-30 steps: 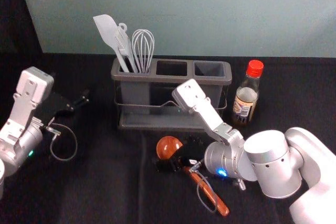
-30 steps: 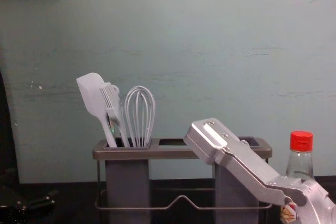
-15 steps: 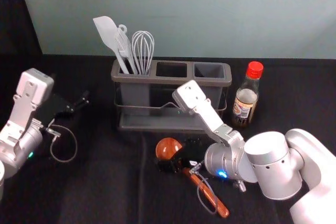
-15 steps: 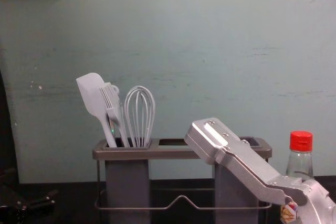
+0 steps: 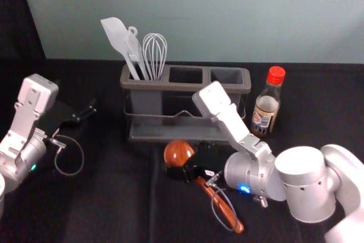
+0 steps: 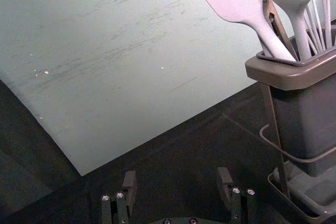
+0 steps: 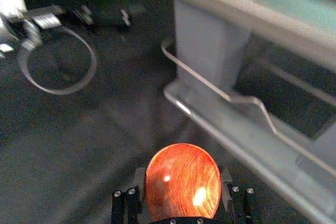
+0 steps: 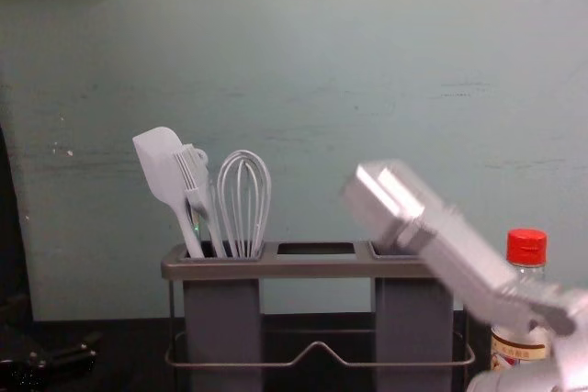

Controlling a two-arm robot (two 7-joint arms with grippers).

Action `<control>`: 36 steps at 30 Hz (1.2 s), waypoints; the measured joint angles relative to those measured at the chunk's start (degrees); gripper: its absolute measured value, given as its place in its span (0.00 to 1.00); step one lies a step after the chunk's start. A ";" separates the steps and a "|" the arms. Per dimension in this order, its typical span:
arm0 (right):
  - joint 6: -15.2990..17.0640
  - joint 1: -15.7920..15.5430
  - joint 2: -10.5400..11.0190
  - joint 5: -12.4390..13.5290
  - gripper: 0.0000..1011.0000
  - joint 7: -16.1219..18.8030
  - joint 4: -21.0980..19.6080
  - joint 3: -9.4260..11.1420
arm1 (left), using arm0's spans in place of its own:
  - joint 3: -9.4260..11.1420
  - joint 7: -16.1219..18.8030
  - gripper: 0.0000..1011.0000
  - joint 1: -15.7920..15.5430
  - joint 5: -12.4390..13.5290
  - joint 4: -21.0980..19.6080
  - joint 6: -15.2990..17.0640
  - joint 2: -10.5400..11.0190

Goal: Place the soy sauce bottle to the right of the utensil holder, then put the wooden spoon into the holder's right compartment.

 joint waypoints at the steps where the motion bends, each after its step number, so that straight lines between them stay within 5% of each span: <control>1: -0.62 -0.36 0.15 0.02 0.83 0.13 -0.75 0.25 | 0.00 0.00 0.99 0.00 0.00 0.00 0.00 0.00; 14: -10.95 -5.16 1.79 0.30 0.83 1.23 -8.90 4.13 | -0.01 0.00 0.99 0.00 0.00 -0.01 0.00 0.00; 25: -25.10 -9.28 1.93 1.88 0.83 0.09 -13.30 8.20 | -0.01 0.00 0.99 0.00 0.00 -0.01 0.00 0.00; 36: -32.83 -7.12 1.13 4.51 0.83 -0.40 -14.30 12.29 | -0.01 0.00 0.99 0.00 0.00 -0.01 0.00 0.00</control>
